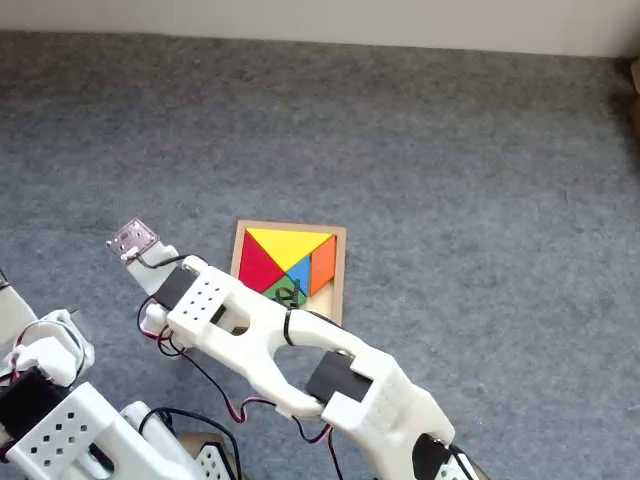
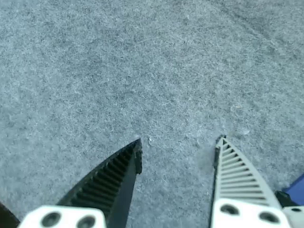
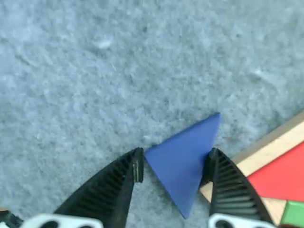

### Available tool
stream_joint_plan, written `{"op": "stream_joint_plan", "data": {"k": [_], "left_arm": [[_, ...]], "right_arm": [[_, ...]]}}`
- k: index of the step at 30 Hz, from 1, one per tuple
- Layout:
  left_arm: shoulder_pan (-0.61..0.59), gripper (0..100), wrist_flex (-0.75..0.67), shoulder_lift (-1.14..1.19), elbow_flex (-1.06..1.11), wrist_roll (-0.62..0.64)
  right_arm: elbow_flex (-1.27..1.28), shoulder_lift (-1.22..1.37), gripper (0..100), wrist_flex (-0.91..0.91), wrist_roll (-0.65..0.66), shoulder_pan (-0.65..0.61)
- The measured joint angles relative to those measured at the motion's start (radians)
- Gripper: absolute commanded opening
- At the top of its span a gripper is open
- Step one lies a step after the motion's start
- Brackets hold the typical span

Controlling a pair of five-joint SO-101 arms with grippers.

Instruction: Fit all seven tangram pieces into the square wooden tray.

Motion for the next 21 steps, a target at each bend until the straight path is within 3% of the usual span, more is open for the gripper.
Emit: {"op": "stream_joint_plan", "data": {"k": [15,21], "left_arm": [[0.0,25,0.0,0.0,0.0,0.0],[0.0,25,0.0,0.0,0.0,0.0]], "right_arm": [[-0.135,0.129,20.7,0.061,0.006,0.005],[-0.138,0.13,10.2,0.091,0.098,0.043]]}}
